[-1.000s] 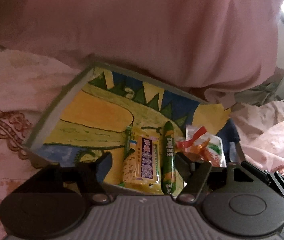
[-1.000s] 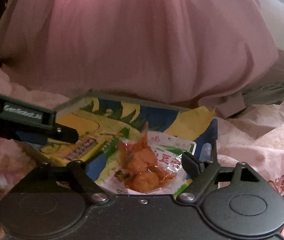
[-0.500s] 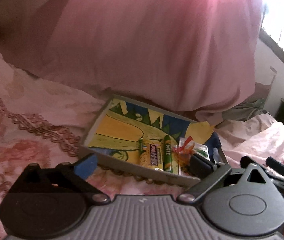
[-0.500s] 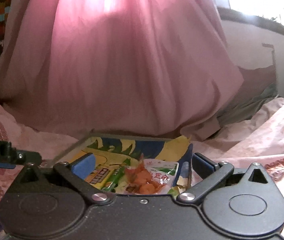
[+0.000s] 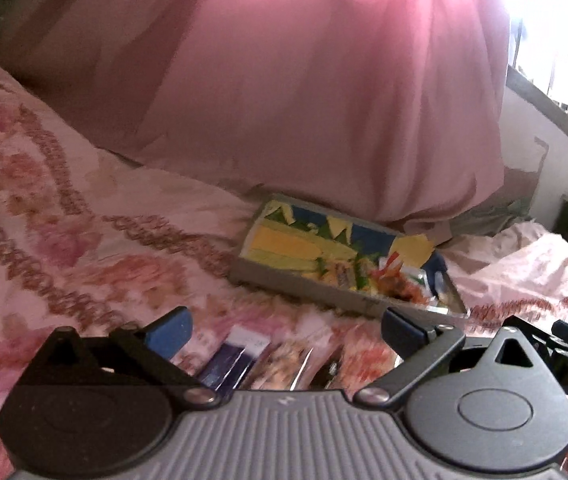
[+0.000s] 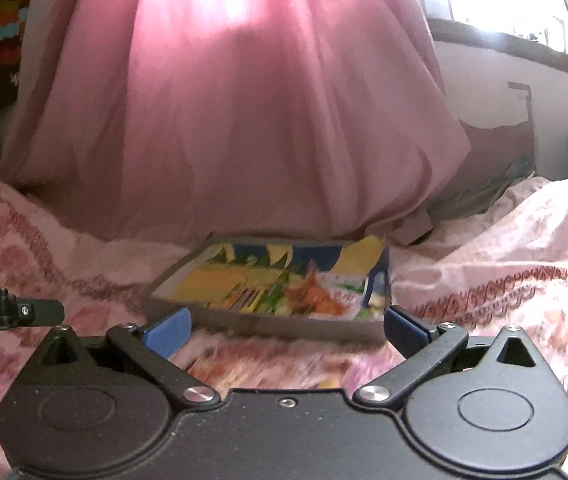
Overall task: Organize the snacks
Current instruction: 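Withdraw both tools from the box lid back over the remaining snacks, then move the left tool to the white rice-cracker pack while right approaches gold foil pack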
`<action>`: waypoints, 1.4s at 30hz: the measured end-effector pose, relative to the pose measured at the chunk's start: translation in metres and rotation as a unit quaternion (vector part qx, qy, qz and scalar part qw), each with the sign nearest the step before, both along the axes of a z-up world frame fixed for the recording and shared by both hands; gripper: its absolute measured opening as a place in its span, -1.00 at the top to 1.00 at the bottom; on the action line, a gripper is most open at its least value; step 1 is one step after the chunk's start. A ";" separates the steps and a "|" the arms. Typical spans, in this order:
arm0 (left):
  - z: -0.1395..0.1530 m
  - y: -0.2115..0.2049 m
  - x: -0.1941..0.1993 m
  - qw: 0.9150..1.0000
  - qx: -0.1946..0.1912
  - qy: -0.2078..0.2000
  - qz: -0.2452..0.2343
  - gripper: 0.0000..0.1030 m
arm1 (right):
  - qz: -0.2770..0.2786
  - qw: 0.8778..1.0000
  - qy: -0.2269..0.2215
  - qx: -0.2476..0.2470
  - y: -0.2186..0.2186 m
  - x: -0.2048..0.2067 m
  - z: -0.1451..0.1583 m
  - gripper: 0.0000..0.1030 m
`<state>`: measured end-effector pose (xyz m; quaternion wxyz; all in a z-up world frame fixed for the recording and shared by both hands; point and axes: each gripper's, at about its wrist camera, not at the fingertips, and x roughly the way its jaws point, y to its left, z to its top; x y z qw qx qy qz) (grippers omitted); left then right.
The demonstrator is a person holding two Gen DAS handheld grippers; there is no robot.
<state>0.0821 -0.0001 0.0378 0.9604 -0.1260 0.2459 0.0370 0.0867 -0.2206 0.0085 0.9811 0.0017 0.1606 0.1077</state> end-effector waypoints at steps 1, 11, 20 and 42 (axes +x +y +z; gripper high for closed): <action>-0.002 0.001 -0.007 1.000 0.005 0.004 0.002 -0.99 | 0.002 1.000 0.004 -0.001 0.004 -0.005 -0.002 -0.99; -0.015 0.011 -0.049 0.999 0.022 0.031 -0.009 -0.99 | 0.016 0.999 0.047 -0.021 0.024 -0.042 -0.014 -0.99; -0.032 0.002 -0.054 0.995 0.055 0.076 -0.036 -0.99 | 0.001 0.993 0.104 -0.047 0.031 -0.041 -0.033 -0.99; -0.051 -0.014 -0.036 0.991 0.024 0.117 -0.054 -0.99 | -0.054 0.986 0.157 -0.006 0.008 -0.017 -0.045 -0.99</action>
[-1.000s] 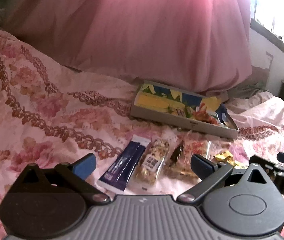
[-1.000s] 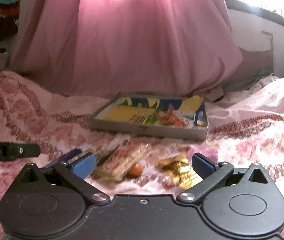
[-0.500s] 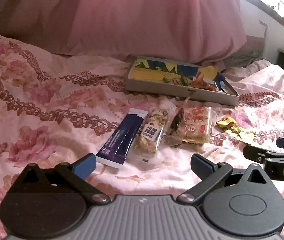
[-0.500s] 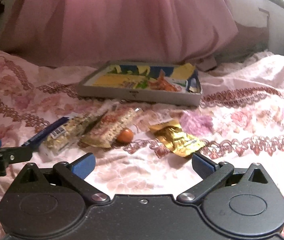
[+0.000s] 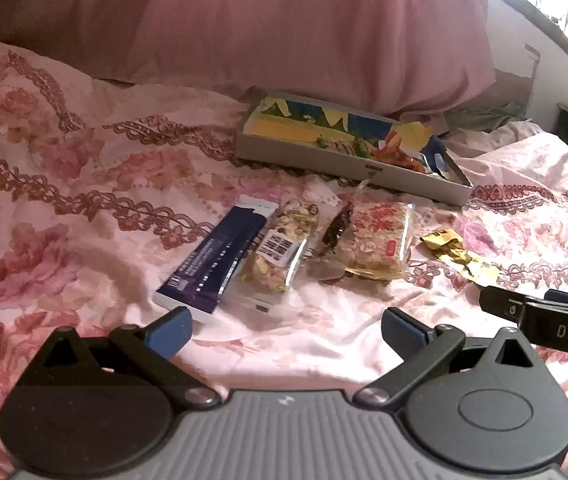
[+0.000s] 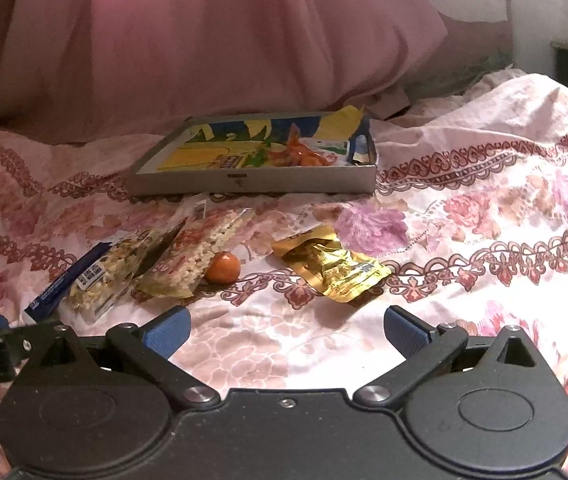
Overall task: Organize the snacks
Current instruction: 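Move the left tool to the white rice-cracker pack while right approaches gold foil pack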
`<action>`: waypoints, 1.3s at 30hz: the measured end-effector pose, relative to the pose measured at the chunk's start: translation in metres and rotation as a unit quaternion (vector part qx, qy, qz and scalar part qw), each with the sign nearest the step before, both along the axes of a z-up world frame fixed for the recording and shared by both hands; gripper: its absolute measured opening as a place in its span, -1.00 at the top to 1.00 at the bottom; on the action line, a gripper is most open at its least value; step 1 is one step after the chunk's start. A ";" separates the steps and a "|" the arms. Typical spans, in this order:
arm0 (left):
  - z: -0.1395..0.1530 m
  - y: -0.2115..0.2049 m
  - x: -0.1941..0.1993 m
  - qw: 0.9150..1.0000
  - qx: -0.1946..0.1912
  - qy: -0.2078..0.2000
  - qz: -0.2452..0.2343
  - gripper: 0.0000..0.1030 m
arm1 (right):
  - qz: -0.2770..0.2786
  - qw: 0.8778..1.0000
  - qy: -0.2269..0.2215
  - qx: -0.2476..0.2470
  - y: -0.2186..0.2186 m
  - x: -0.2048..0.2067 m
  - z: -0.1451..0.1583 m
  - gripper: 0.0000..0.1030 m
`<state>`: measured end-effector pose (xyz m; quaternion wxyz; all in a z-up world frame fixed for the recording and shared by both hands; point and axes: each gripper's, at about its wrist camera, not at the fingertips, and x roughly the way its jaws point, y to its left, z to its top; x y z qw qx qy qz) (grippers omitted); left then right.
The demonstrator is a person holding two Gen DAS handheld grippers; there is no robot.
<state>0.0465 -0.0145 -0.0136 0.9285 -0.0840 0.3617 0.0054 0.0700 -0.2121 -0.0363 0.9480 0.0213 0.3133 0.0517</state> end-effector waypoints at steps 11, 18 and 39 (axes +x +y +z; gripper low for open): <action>-0.004 -0.020 0.022 1.000 -0.013 0.014 -0.024 -0.99 | -0.023 0.999 0.013 0.024 -0.020 0.018 0.002 -0.99; -0.011 -0.032 0.038 0.999 -0.027 0.029 -0.035 -0.99 | -0.026 1.000 0.005 0.001 -0.030 0.033 0.003 -0.99; -0.020 -0.058 0.089 0.998 -0.029 0.054 -0.034 -0.99 | 0.001 0.998 -0.007 -0.064 -0.059 0.097 -0.003 -0.99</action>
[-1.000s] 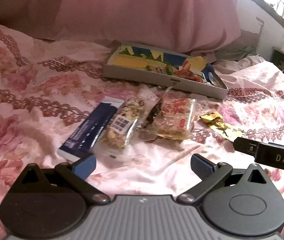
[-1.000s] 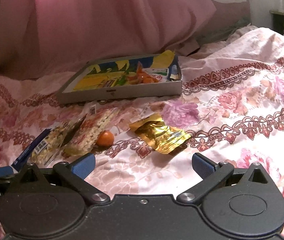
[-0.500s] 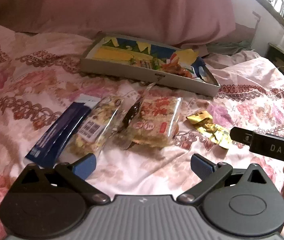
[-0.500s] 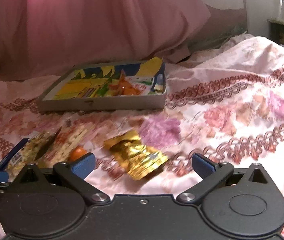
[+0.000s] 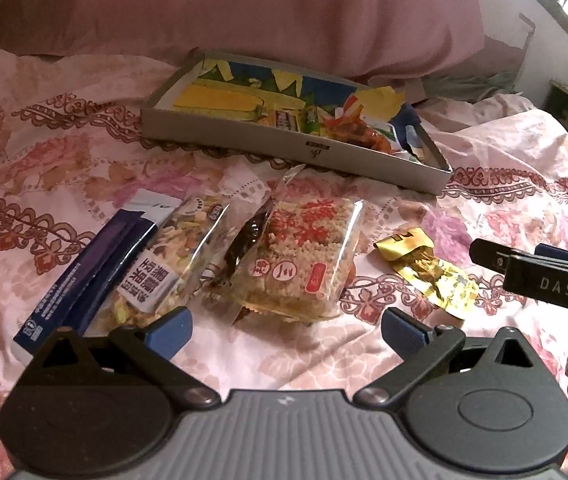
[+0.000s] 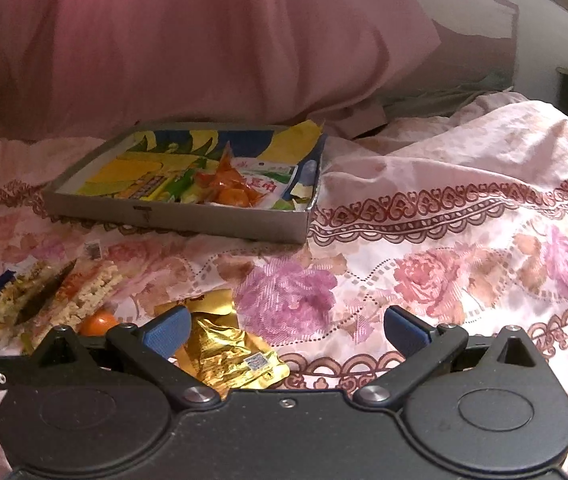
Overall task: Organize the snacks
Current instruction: 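Move the left tool to the white rice-cracker pack while right approaches gold foil pack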
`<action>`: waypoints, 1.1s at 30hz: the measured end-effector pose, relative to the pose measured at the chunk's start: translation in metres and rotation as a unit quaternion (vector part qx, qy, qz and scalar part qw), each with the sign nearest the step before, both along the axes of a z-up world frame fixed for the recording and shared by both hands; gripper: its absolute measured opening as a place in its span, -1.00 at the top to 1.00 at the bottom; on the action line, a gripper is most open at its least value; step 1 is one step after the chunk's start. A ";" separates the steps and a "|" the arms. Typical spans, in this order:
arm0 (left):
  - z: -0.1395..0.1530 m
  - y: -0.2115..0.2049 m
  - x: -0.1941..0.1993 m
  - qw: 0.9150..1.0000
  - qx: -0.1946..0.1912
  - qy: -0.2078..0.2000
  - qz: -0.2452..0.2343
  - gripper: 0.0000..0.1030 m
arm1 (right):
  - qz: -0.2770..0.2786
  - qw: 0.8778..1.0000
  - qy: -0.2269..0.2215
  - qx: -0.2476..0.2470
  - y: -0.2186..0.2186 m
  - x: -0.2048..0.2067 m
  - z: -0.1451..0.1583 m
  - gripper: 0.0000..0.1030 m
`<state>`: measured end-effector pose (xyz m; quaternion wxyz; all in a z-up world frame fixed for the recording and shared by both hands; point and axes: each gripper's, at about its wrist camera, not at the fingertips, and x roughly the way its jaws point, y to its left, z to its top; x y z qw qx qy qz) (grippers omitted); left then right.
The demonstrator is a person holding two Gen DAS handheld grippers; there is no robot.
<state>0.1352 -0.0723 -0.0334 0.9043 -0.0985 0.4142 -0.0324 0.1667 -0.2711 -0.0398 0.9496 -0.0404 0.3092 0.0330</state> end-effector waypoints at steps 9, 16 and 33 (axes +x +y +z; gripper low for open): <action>-0.004 -0.005 0.015 1.000 0.007 -0.001 -0.001 -0.99 | 0.017 1.000 0.025 -0.001 0.002 0.011 -0.014 -0.99; -0.008 -0.001 0.030 0.999 -0.018 0.007 0.028 -0.99 | 0.049 0.998 0.050 0.004 0.001 0.024 -0.026 -0.99; -0.019 -0.015 0.061 1.000 0.019 0.003 0.002 -0.99 | 0.090 0.993 0.073 -0.006 0.014 0.023 -0.038 -0.99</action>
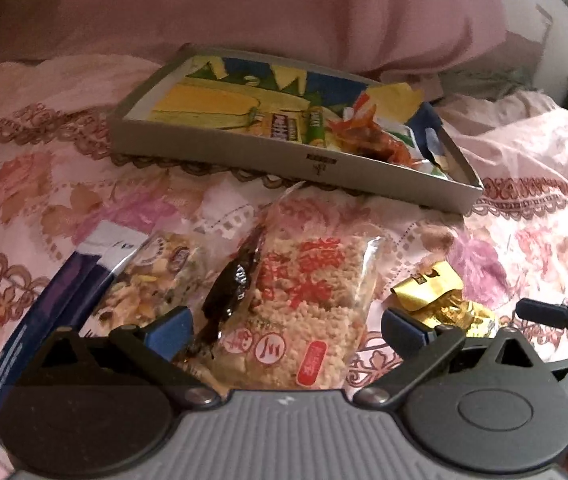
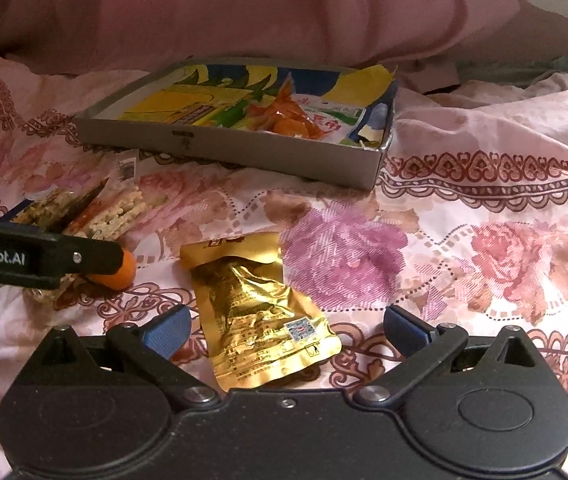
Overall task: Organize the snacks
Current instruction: 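Move the left tool to the white rice-cracker pack while right approaches gold foil pack, then lower the left tool around the rice-cracker pack while right tool lowers onto the gold pack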
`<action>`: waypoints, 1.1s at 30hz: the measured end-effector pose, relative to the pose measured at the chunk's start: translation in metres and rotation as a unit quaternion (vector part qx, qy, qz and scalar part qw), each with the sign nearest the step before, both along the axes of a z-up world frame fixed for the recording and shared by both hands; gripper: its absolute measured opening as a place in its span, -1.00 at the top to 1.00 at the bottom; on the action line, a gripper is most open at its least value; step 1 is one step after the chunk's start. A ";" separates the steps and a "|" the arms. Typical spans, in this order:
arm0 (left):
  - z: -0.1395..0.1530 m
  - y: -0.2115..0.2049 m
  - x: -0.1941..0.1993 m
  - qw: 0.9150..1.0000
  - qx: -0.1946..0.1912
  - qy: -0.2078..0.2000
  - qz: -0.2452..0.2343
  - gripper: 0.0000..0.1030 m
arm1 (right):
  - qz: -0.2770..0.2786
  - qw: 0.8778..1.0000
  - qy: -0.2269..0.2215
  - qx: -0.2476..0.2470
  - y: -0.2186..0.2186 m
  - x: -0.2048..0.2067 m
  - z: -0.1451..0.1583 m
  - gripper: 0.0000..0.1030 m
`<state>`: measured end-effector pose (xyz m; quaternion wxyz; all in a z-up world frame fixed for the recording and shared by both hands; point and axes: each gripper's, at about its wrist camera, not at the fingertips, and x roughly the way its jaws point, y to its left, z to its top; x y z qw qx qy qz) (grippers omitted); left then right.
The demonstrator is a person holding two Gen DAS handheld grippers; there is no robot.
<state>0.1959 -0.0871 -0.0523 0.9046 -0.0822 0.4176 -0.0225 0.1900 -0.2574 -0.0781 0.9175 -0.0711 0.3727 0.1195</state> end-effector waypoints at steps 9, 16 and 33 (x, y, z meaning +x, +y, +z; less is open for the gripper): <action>0.001 -0.003 -0.004 1.000 0.014 -0.005 -0.012 -0.99 | 0.004 1.000 0.007 0.006 0.001 0.002 -0.002 -0.98; 0.013 -0.006 -0.018 0.999 0.007 -0.021 -0.023 -0.99 | -0.018 1.000 0.010 0.009 -0.006 0.003 -0.002 -0.97; 0.033 -0.033 -0.053 0.990 0.042 -0.079 -0.112 -0.99 | -0.043 0.999 0.007 0.012 -0.014 0.003 0.002 -0.43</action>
